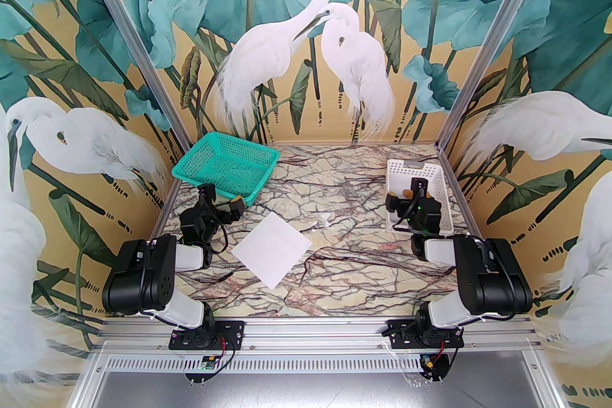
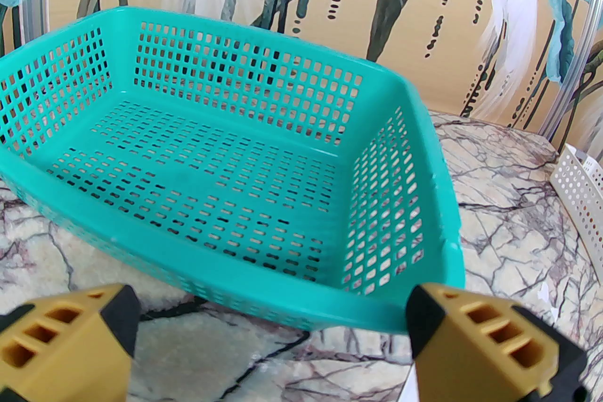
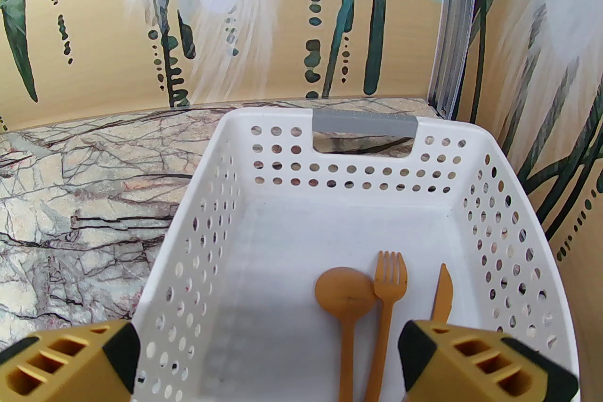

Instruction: Place the utensils on the paper napkin and roll it up

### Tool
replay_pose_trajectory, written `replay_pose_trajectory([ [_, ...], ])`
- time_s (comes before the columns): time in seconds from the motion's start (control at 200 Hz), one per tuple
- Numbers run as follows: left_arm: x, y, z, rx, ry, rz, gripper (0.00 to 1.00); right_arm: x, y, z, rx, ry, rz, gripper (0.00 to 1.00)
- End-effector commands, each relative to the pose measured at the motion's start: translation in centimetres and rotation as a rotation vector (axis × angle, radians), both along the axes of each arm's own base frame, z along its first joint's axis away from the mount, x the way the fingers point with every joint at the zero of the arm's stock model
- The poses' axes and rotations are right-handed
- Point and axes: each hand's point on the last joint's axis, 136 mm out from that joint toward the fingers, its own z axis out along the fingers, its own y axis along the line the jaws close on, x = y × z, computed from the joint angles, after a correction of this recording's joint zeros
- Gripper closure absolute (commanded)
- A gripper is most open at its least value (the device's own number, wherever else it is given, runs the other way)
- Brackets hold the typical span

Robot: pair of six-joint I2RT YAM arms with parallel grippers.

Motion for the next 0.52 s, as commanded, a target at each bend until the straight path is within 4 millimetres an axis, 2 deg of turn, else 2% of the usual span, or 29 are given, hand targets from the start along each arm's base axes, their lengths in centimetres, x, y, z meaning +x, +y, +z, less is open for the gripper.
replay_pose_trajectory([
  [0.0, 0.33, -0.61, 0.12, 0.013, 0.001, -0.03, 0.01, 0.04, 0.09, -0.08, 0.007, 0.001, 0.001, 0.01],
  [0.225, 0.33, -1.48, 0.19, 0.027, -0.001, -0.076, 0.01, 0.05, 0.07, -0.08, 0.007, 0.001, 0.0, 0.01],
  [0.51, 0.34, -1.49, 0.24, 0.027, -0.003, -0.076, 0.01, 0.04, 0.09, -0.07, 0.007, 0.001, 0.001, 0.01],
])
